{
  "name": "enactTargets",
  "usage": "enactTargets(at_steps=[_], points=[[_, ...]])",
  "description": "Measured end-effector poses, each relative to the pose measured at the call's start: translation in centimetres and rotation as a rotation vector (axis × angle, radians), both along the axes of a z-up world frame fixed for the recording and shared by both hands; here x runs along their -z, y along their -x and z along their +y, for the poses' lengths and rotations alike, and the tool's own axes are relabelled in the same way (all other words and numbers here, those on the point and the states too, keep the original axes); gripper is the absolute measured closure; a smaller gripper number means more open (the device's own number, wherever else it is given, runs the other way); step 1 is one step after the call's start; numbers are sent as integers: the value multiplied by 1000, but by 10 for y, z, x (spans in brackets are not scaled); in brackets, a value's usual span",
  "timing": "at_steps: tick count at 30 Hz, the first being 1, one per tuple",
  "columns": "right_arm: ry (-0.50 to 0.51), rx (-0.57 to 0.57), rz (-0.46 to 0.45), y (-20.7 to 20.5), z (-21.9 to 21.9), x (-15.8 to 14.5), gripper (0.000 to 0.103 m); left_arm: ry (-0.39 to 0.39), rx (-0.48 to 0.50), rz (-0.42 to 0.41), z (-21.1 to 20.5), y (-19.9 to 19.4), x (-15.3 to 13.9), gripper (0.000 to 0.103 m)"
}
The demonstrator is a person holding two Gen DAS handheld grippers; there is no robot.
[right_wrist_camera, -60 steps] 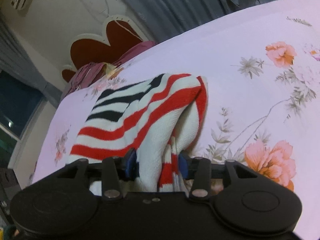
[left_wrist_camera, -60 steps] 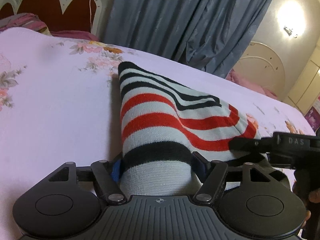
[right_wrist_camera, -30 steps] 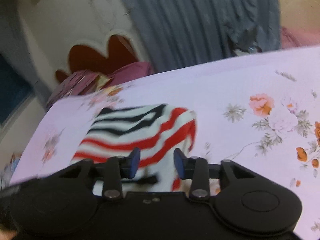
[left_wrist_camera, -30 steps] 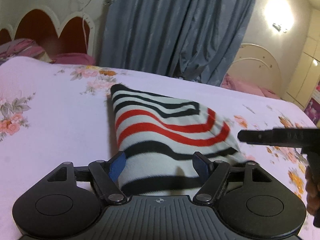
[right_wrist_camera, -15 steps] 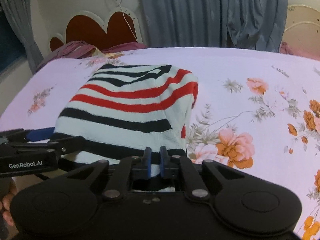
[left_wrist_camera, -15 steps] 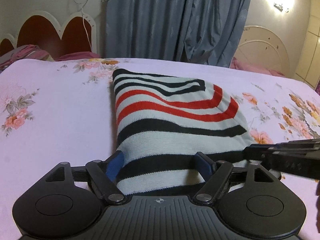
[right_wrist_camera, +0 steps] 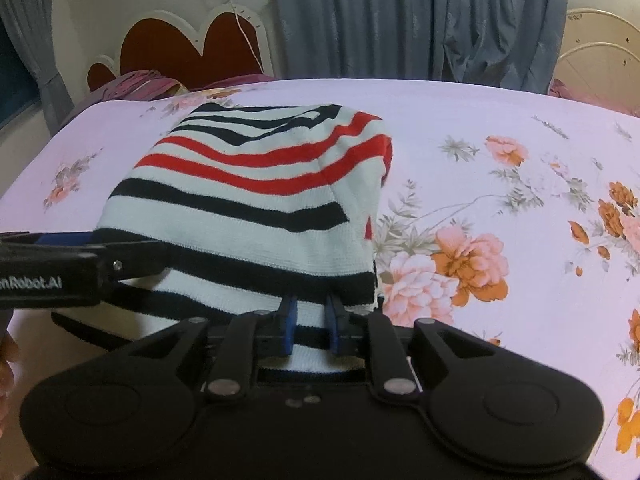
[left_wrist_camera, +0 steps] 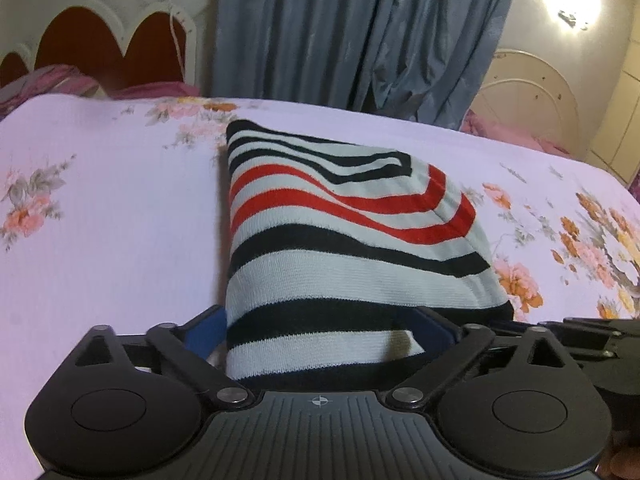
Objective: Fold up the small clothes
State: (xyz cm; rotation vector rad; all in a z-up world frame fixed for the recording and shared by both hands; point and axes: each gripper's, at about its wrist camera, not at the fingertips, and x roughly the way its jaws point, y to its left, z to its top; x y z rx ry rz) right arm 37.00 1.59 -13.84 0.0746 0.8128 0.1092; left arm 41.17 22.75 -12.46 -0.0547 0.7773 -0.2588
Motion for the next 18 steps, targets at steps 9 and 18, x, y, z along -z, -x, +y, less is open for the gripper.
enactTargets(at_steps=[9,18], points=[[-45,-48,32,3,-2,-13,70,-93,-107,122,-11,-2,5,0],[-75,-71,-38,75,-17,-57,41,-271,-74,-33,-37,66,-43,0]])
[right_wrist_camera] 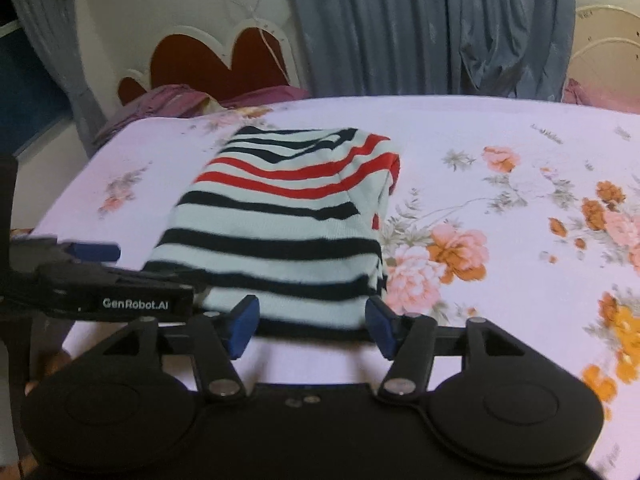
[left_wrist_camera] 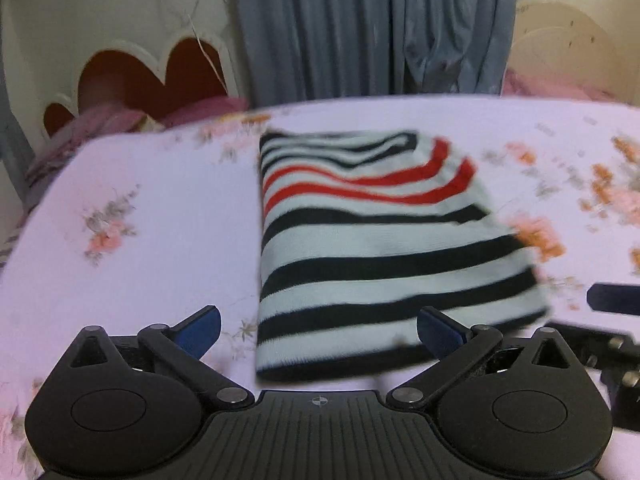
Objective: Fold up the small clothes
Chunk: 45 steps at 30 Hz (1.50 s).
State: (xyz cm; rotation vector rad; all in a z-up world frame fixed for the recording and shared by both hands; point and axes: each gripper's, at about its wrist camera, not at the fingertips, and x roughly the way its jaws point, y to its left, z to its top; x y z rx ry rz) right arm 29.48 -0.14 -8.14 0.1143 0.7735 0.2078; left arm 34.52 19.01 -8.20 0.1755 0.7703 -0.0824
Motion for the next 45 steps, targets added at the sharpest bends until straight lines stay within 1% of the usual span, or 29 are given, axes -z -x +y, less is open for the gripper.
enactTargets(at_steps=[4,7,8,9,11,12,13,14,16,17,18,20,24,28,31,35,39,45], points=[[12,-47,-28,40,-9,-21,34,62,-45,-46,3,53,-35,0],[11,-78,-39,72,-14,-35,28,65,-26,-120,4,99,-57,0],[8,-84,-45,83,-16,-39,26,48,-13,-148,2,116,-64,0],[3,-92,-50,95,-18,-44,23,13,-5,-184,-1,133,-71,0],[-5,-112,-59,115,-19,-51,21,-70,-23,-245,-7,160,-78,0],[-5,-122,-60,125,-19,-54,19,-105,-38,-254,-10,170,-81,0],[-2,-134,-63,135,-18,-59,18,-124,-49,-243,-12,178,-85,0],[2,-140,-68,142,-18,-62,17,-121,-48,-224,-12,187,-88,0],[19,-135,-89,161,-16,-72,10,-72,-37,-192,-11,206,-95,0],[32,-119,-105,171,-16,-77,7,-54,-45,-189,-11,215,-99,0],[51,-88,-127,181,-16,-83,2,-35,-59,-189,-9,225,-103,0],[78,-31,-172,197,-16,-95,1,-17,-77,-191,-9,242,-108,0],[84,43,-241,226,-20,-116,1,9,-98,-188,-7,270,-117,0],[89,84,-300,249,-28,-127,1,25,-120,-186,-8,290,-123,0],[61,85,-313,262,-34,-131,1,52,-134,-180,-9,300,-126,0],[63,88,-331,273,-37,-136,1,92,-160,-182,-7,311,-130,0],[47,91,-343,278,-40,-137,1,90,-172,-197,-7,320,-132,0],[35,92,-340,287,-43,-136,1,96,-183,-198,-10,325,-132,0]])
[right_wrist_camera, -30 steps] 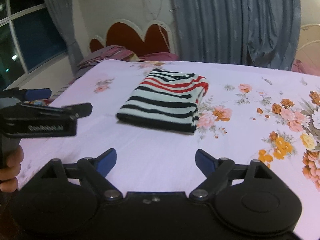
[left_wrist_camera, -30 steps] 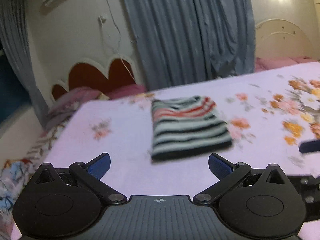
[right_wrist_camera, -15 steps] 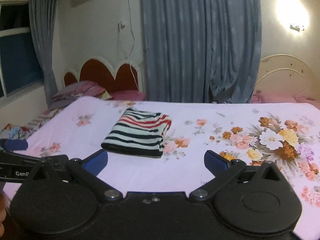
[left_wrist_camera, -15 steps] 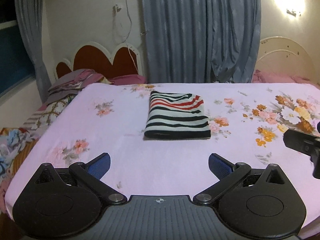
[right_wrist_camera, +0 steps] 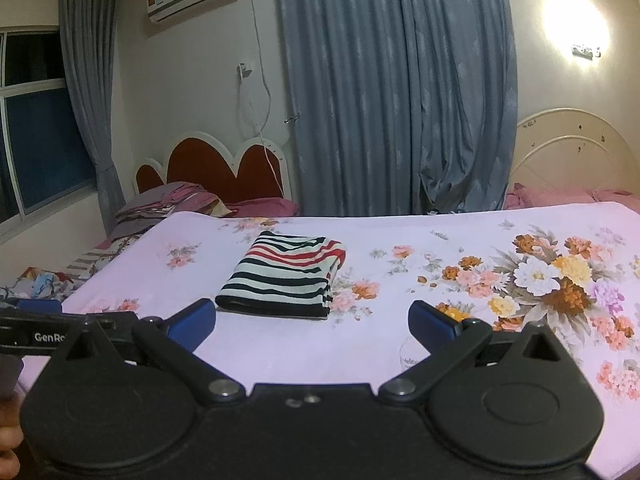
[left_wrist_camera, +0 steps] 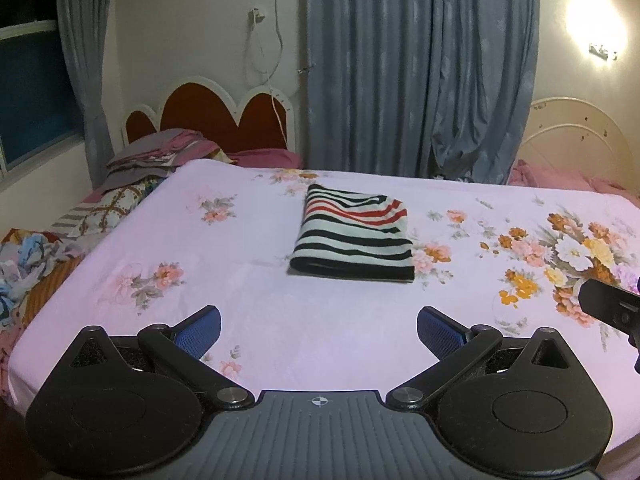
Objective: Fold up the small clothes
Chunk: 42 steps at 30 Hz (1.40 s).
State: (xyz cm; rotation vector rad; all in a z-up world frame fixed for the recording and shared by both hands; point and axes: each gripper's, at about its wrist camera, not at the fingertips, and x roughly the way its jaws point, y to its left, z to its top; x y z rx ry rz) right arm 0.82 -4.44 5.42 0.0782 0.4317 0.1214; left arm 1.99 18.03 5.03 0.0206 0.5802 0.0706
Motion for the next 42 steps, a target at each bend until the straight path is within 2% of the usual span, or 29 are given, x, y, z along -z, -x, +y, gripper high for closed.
enactTargets(at_steps=[42], points=[[-3,-11,9,2,20,-1,1,2,-8,6,8,-2,3,0]])
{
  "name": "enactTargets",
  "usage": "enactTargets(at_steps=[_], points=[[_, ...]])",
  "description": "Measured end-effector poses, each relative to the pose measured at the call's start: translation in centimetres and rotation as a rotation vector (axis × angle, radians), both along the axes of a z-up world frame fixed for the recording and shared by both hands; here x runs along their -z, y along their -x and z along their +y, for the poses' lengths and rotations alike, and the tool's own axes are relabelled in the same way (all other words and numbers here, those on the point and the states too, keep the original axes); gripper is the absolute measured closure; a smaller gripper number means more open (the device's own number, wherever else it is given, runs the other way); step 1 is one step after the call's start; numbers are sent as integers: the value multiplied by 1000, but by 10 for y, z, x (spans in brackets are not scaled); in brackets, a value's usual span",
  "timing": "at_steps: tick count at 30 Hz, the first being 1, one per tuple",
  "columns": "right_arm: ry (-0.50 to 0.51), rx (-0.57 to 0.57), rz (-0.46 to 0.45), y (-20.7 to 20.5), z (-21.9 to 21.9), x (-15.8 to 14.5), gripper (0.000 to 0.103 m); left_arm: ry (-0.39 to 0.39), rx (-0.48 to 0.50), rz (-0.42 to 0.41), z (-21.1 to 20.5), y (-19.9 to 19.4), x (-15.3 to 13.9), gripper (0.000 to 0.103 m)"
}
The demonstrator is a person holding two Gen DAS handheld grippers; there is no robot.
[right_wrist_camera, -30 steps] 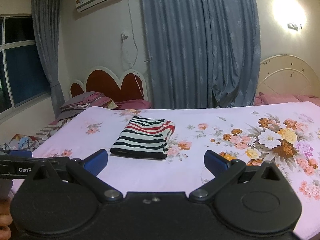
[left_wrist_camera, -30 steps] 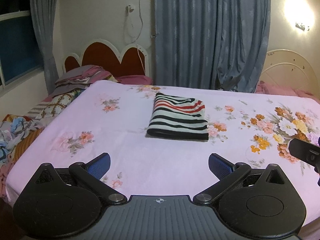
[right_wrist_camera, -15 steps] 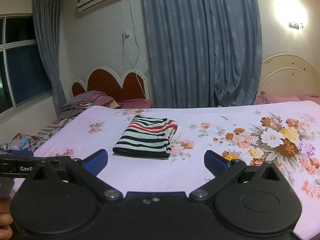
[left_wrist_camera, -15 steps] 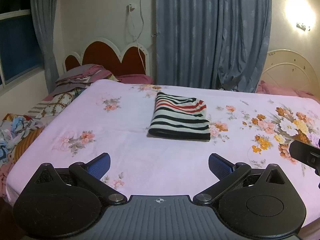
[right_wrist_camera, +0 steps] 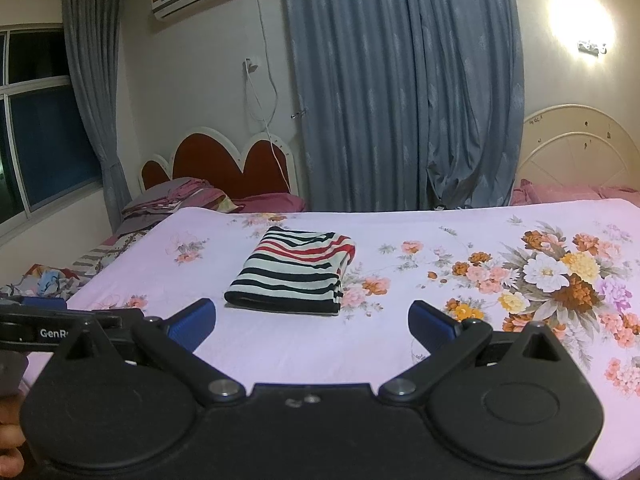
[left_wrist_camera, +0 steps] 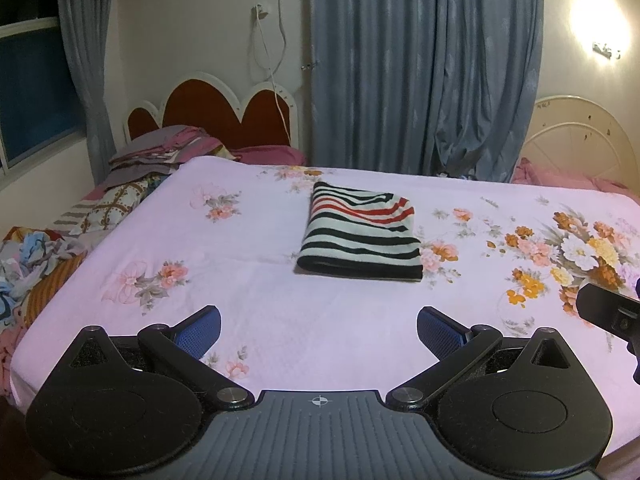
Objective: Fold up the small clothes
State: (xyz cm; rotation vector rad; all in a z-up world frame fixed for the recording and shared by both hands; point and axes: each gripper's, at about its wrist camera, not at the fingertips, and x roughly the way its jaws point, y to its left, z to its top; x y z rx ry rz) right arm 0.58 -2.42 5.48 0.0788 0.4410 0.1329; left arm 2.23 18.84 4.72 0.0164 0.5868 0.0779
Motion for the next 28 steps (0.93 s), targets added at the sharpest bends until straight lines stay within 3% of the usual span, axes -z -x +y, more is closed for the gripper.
enactTargets(at_steps=[19,23,28], points=[[-17,2,37,-23,-3,8,1,0,8,32,2,-26,9,0],[-24,11,49,-31,-6,11,1,23,29,1,2,-32,13,0],[-24,36,82,-45,-12,22,1,21,29,31,1,-63,25,0]])
